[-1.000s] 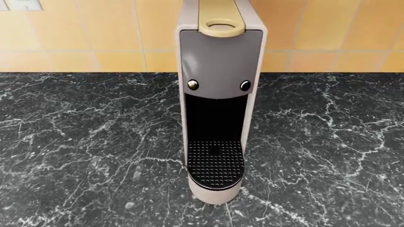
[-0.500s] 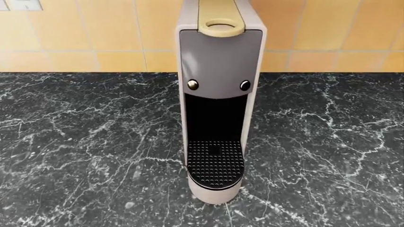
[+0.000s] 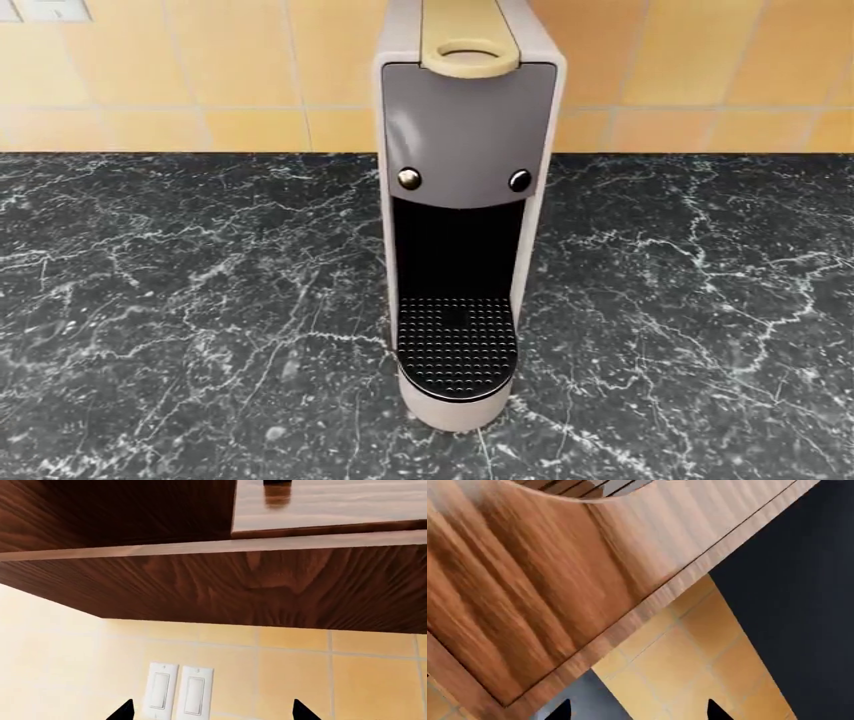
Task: Pick and place the shaker into the drawer. Then close the cabinet.
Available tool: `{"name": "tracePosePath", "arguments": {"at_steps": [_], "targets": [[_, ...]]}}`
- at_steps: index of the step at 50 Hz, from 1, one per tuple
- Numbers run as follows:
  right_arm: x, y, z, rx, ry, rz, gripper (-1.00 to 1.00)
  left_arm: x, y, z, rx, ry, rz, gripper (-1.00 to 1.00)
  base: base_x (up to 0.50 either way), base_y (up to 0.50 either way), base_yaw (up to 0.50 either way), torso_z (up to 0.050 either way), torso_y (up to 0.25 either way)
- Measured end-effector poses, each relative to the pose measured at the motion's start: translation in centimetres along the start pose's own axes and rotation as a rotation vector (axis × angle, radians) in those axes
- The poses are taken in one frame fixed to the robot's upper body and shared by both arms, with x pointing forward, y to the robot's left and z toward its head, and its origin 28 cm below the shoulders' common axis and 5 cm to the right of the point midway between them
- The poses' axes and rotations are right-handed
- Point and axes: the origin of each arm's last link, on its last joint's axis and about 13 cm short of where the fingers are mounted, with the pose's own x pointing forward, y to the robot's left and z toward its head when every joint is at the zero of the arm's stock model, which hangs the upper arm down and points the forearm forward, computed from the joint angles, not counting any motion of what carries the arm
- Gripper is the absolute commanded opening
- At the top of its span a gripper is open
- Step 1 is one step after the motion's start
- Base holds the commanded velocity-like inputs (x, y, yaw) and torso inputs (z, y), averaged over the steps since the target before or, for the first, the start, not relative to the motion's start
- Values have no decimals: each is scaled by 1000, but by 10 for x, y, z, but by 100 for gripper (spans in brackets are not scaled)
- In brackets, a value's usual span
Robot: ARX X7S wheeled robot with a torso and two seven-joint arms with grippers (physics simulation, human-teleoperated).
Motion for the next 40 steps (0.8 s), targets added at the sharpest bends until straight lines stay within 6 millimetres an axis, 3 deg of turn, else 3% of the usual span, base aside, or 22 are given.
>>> {"name": "tracePosePath", "arguments": {"at_steps": [6, 15, 24, 35, 40], "targets": [[-38, 29, -33, 166, 14, -79, 100, -1, -4, 2, -2, -6, -17, 100, 0, 0, 0, 0, 0], [-66, 62, -52, 308, -64, -110, 100, -2, -9, 4, -6, -12, -34, 100, 0, 0, 0, 0, 0], [-83, 82, -66, 386, -59, -140, 100, -4, -9, 6, -12, -26, -35, 100, 0, 0, 0, 0, 0], [-94, 99, -76, 438, -33, -154, 100, -10, 4, 11, -11, -87, 30, 100, -1, 45, 0, 0, -11], [-91, 117, -88, 445, 82, -111, 100, -12, -9, 1, -129, -99, 44, 100, -7, 500, 0, 0, -21]]}}
